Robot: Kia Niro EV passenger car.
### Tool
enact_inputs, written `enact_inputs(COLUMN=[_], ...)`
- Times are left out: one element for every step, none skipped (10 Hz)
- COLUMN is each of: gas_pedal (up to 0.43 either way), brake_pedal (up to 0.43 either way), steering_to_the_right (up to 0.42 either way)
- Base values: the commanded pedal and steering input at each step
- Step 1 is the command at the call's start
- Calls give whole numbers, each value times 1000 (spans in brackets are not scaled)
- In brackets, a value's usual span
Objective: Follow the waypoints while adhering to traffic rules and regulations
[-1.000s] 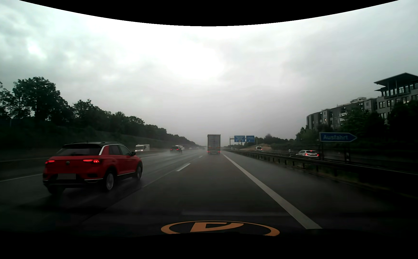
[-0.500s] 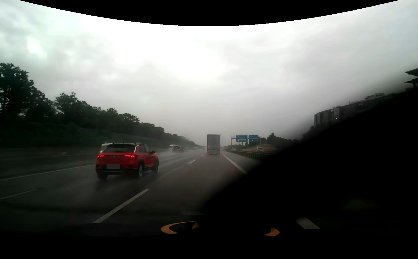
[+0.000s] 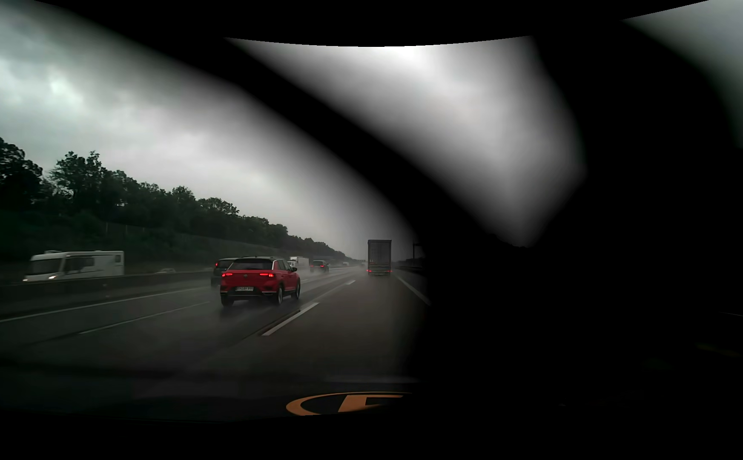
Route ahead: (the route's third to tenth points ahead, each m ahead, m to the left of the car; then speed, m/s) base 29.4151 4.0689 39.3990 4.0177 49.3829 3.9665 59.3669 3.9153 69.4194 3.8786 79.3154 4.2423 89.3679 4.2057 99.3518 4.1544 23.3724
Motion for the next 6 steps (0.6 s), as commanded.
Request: enact_inputs(gas_pedal=[138,150,150,150,150,150], brake_pedal=[0,0,0,0,0,0], steering_to_the_right=[-1,-1,-1,-1,-2,-2])
